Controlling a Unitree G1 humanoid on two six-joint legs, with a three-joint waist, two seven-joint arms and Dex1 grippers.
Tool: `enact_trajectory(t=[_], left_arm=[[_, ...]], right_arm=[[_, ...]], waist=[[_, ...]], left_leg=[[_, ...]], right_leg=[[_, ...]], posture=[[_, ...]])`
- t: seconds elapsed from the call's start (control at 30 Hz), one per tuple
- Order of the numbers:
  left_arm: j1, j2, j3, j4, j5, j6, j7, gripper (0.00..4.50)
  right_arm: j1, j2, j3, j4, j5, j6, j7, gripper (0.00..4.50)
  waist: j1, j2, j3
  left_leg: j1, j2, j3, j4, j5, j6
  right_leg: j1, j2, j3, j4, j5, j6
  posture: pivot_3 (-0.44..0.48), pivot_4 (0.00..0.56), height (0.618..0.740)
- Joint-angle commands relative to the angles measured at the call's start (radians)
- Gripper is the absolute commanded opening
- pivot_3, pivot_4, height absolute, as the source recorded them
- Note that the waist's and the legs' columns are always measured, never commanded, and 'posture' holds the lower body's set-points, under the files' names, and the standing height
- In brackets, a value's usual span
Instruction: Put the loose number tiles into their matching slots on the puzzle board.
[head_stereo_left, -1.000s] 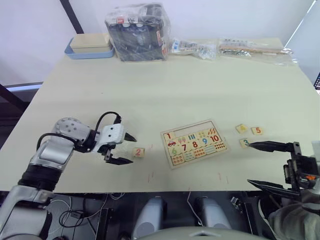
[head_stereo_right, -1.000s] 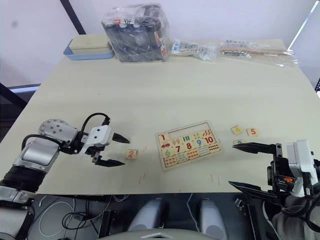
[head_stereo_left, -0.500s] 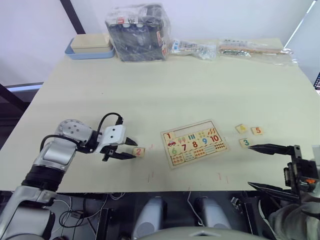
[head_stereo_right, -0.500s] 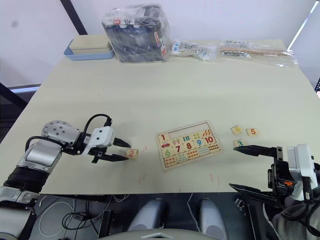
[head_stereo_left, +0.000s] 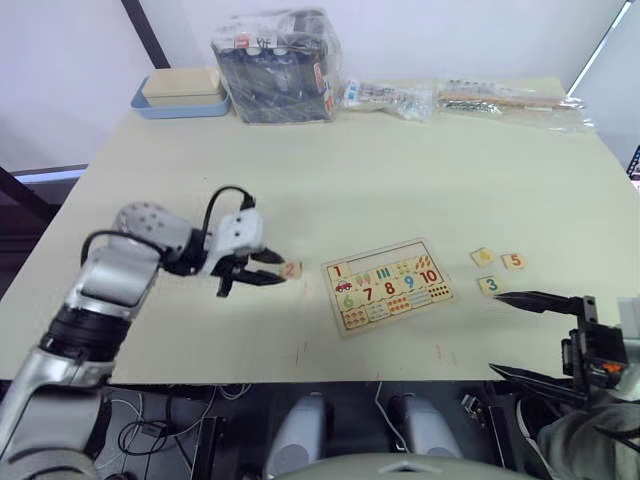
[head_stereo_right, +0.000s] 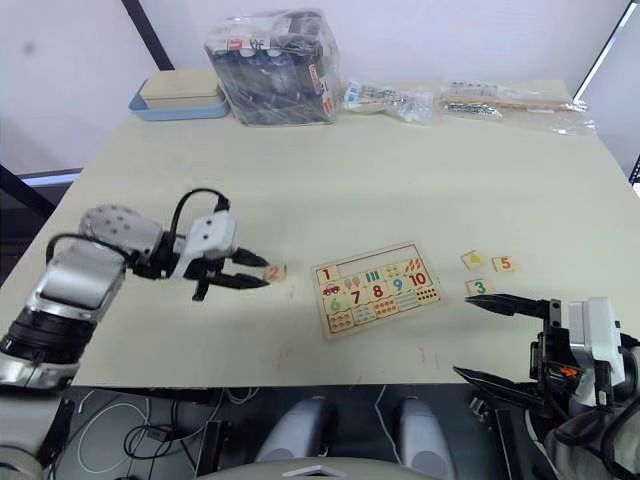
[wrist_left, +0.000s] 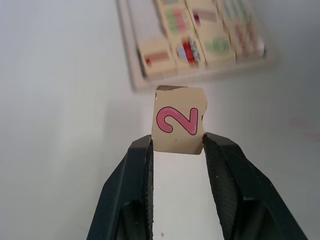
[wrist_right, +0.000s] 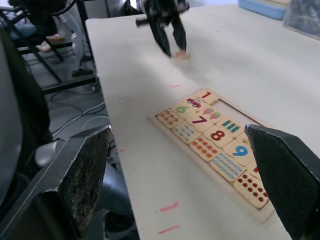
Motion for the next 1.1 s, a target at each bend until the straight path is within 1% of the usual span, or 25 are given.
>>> enact_trajectory(t=[0.03, 0.1, 0.17, 0.2, 0.27, 0.33, 0.43, 0.47, 0.53, 0.6, 0.63, 0.77, 1.1], left_arm=[[-0.088, -0.013, -0.056, -0.067, 0.011, 0.144, 0.037, 1.31], [-0.153, -0.027, -0.109, -0.088, 0.028, 0.229, 0.053, 1.31], [-0.296, -0.076, -0.243, -0.059, 0.088, 0.415, 0.074, 1.31], [-0.347, -0.096, -0.291, -0.042, 0.104, 0.478, 0.079, 1.31], [-0.423, -0.137, -0.359, -0.013, 0.099, 0.583, 0.084, 1.31], [-0.478, -0.161, -0.424, 0.005, 0.089, 0.659, 0.084, 1.31], [-0.527, -0.199, -0.471, 0.027, 0.062, 0.74, 0.104, 1.31], [-0.551, -0.209, -0.506, 0.036, 0.071, 0.776, 0.123, 1.31], [-0.59, -0.214, -0.572, 0.05, 0.091, 0.823, 0.156, 1.31], [-0.649, -0.236, -0.644, 0.067, 0.056, 0.869, 0.137, 1.31], [-0.675, -0.257, -0.668, 0.086, 0.036, 0.89, 0.133, 1.31], [-0.709, -0.318, -0.736, 0.151, 0.035, 0.873, 0.172, 1.31], [-0.702, -0.398, -0.755, 0.266, 0.036, 0.829, 0.261, 1.31]], right_arm=[[0.004, 0.018, -0.002, -0.015, -0.007, -0.033, -0.02, 4.5], [0.007, 0.028, 0.001, -0.017, -0.013, -0.04, -0.03, 4.5], [0.019, 0.041, 0.004, -0.024, -0.023, -0.052, -0.038, 4.5], [0.024, 0.046, 0.007, -0.03, -0.027, -0.054, -0.044, 4.5], [0.031, 0.051, 0.01, -0.04, -0.031, -0.059, -0.057, 4.5], [0.033, 0.054, 0.014, -0.047, -0.036, -0.066, -0.068, 4.5], [0.039, 0.057, 0.012, -0.051, -0.037, -0.073, -0.078, 4.5], [0.041, 0.058, 0.01, -0.051, -0.038, -0.076, -0.08, 4.5], [0.044, 0.057, 0.011, -0.054, -0.039, -0.08, -0.088, 4.5], [0.045, 0.058, 0.013, -0.057, -0.041, -0.083, -0.096, 4.5], [0.046, 0.06, 0.014, -0.058, -0.043, -0.087, -0.099, 4.5], [0.049, 0.066, 0.021, -0.066, -0.045, -0.095, -0.117, 4.5], [0.092, 0.089, 0.021, -0.093, -0.046, -0.117, -0.137, 4.5]], waist=[[-0.002, 0.0, 0.0], [-0.003, 0.0, 0.0], [-0.007, -0.001, 0.0], [-0.003, -0.004, 0.002], [0.002, -0.005, 0.002], [-0.003, -0.004, 0.002], [-0.023, -0.004, 0.001], [-0.028, -0.004, 0.002], [-0.027, -0.004, 0.002], [-0.025, -0.005, 0.002], [-0.024, -0.005, 0.002], [-0.021, -0.004, 0.002], [-0.022, -0.004, 0.002]], left_leg=[[0.001, 0.0, 0.001, 0.0, 0.0, 0.0], [0.001, 0.0, 0.001, 0.0, 0.0, 0.0], [0.001, -0.001, 0.001, 0.0, 0.0, 0.0], [0.001, -0.001, 0.001, 0.0, 0.0, 0.0], [0.001, -0.004, -0.001, 0.002, 0.0, 0.0], [0.001, -0.005, -0.001, 0.003, 0.0, 0.0], [0.002, -0.004, -0.001, 0.002, 0.0, 0.0], [0.002, -0.004, -0.001, 0.002, 0.0, 0.0], [0.001, -0.004, -0.001, 0.002, 0.0, 0.0], [0.001, -0.004, -0.001, 0.002, 0.0, 0.0], [0.001, -0.005, -0.001, 0.002, 0.0, 0.0], [0.001, -0.004, -0.001, 0.002, 0.0, 0.0], [0.001, -0.004, -0.001, 0.002, 0.0, 0.0]], right_leg=[[0.0, 0.0, 0.001, 0.001, 0.0, 0.0], [0.0, 0.0, 0.001, 0.002, 0.0, 0.0], [0.0, 0.001, 0.002, 0.002, 0.0, 0.0], [0.0, 0.001, 0.002, 0.003, 0.0, 0.0], [0.0, 0.002, 0.002, 0.005, 0.0, 0.0], [0.0, 0.002, 0.003, 0.005, -0.001, 0.001], [0.0, 0.002, 0.004, 0.006, -0.001, 0.001], [0.0, 0.002, 0.004, 0.006, -0.001, 0.001], [-0.001, 0.002, 0.004, 0.006, -0.001, 0.001], [-0.001, 0.002, 0.004, 0.006, -0.001, 0.001], [-0.001, 0.002, 0.004, 0.006, -0.001, 0.001], [0.0, 0.0, 0.004, 0.006, -0.002, 0.002], [-0.001, 0.0, 0.005, 0.006, -0.002, 0.002]], posture=[[0.0, 0.15, 0.74], [0.0, 0.15, 0.74], [0.0, 0.15, 0.74], [0.0, 0.15, 0.74], [0.0, 0.15, 0.74], [0.0, 0.15, 0.74], [0.0, 0.15, 0.74], [0.0, 0.15, 0.74], [0.0, 0.15, 0.74], [0.0, 0.15, 0.74], [0.0, 0.15, 0.74], [0.0, 0.15, 0.74], [0.0, 0.15, 0.74]])
